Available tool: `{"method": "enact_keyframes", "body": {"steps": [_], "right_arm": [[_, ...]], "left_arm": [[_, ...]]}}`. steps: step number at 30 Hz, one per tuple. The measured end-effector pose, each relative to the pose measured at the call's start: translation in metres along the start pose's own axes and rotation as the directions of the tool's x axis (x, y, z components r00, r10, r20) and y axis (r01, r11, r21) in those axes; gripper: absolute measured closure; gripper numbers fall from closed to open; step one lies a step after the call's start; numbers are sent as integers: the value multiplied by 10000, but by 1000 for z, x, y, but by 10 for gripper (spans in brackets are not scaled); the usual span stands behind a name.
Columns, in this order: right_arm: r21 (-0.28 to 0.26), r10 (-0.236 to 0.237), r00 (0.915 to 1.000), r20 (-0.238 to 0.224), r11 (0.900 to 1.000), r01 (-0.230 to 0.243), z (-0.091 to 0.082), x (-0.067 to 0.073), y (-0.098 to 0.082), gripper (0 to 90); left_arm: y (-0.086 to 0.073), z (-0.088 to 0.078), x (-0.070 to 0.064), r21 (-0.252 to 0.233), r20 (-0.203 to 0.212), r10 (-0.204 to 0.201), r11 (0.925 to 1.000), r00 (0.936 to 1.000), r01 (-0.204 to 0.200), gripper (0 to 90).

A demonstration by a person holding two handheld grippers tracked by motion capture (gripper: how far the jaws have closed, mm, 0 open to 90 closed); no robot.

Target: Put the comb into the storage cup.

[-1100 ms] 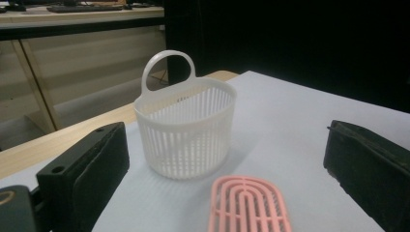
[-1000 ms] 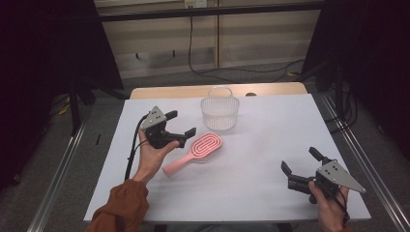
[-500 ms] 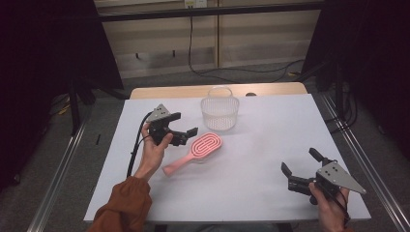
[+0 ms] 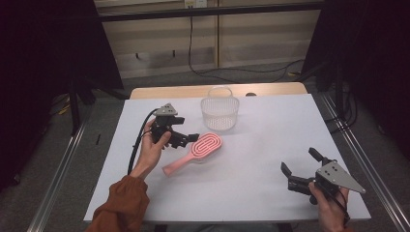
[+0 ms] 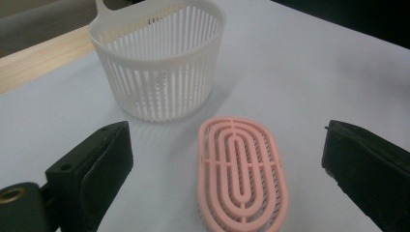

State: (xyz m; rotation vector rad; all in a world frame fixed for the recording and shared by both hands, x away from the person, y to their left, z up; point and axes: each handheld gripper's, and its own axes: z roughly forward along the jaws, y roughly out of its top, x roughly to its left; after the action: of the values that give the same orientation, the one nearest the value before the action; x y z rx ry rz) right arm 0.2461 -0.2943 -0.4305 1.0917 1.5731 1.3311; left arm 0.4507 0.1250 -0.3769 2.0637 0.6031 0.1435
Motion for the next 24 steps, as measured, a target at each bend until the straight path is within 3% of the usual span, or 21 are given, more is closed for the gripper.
{"method": "enact_keyframes", "body": {"steps": [4,7,9,14,16,19,24], "right_arm": [[-8,-8,10000,-24,10000,8,0,0,0,0],[1,-2,10000,-73,10000,2,0,0,0,0],[-8,-43,10000,-66,10000,43,0,0,0,0],[36,-53,10000,-18,10000,53,0,0,0,0],[29,-57,10000,-41,10000,57,0,0,0,0],[31,-64,10000,-40,10000,64,0,0,0,0],[43,-66,10000,-74,10000,66,1,0,-1,0]], "left_arm": [[2,5,0,688,-70,235,9974,9997,-230,44],[1,7,2,850,-46,-1,9964,10000,5,44],[2,8,3,1274,-68,-291,9914,9996,297,45],[3,9,3,1373,62,-342,9900,9994,330,47],[4,8,3,1439,173,-173,9895,9997,147,41],[7,11,3,1842,151,-80,9829,9999,51,39],[9,18,1,2518,410,438,9663,9982,-527,44]]}}
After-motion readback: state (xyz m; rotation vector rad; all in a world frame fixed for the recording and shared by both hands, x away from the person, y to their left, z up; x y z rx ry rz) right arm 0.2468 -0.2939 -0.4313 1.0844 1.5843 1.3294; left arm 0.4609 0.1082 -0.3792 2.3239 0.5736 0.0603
